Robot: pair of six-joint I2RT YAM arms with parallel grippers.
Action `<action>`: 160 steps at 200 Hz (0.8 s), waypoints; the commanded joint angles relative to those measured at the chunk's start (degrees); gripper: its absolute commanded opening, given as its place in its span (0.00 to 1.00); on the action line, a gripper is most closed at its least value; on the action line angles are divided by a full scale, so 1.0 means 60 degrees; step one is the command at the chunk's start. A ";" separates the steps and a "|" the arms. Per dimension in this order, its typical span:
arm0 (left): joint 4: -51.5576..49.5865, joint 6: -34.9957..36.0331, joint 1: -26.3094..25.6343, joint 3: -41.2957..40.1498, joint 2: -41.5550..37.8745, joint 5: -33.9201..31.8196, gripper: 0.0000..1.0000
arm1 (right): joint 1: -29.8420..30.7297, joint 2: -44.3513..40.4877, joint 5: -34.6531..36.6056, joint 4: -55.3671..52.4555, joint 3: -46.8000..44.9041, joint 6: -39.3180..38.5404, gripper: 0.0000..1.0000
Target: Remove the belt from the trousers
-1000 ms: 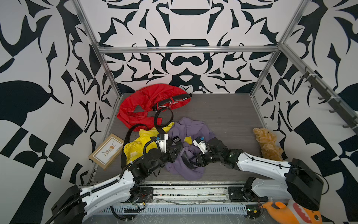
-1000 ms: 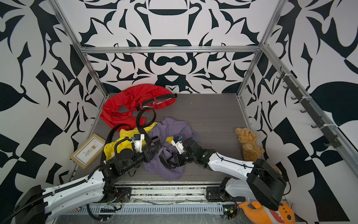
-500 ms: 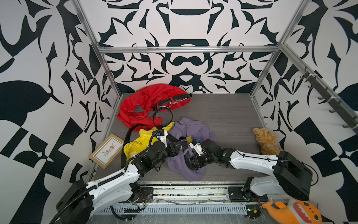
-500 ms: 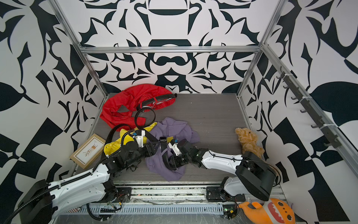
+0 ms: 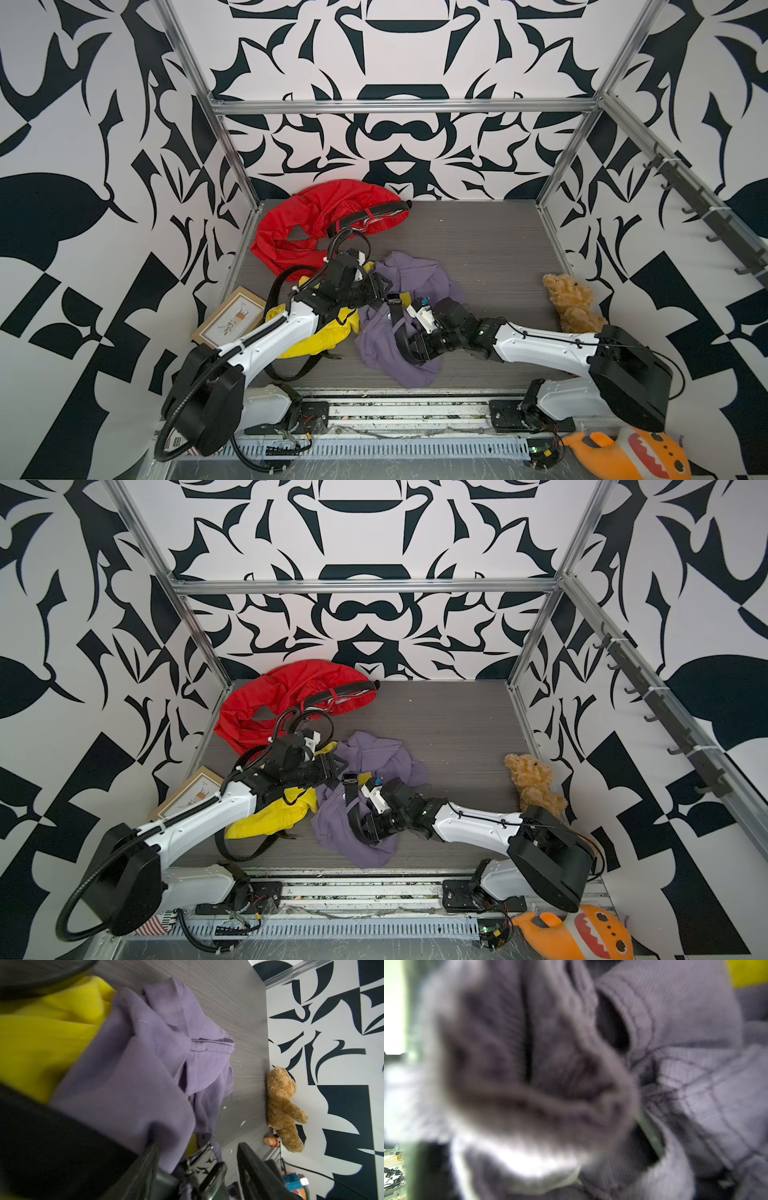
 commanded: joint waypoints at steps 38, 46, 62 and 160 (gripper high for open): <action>-0.1901 -0.0021 -0.0032 0.0873 0.0604 0.1696 0.62 | 0.0081 -0.0487 0.0144 -0.0324 0.0027 -0.0156 0.39; -0.2369 0.0044 -0.0062 0.1029 0.0643 0.1588 0.62 | 0.0080 -0.0515 0.0154 -0.0370 0.0042 -0.0171 0.39; -0.3025 0.0028 -0.0143 0.1270 0.0766 0.1431 0.62 | 0.0079 -0.0567 0.0153 -0.0432 0.0054 -0.0201 0.40; -0.3421 -0.1123 -0.1461 0.1540 0.1727 0.1217 0.59 | 0.0293 -0.1364 0.0339 -0.1047 -0.0555 0.0233 0.39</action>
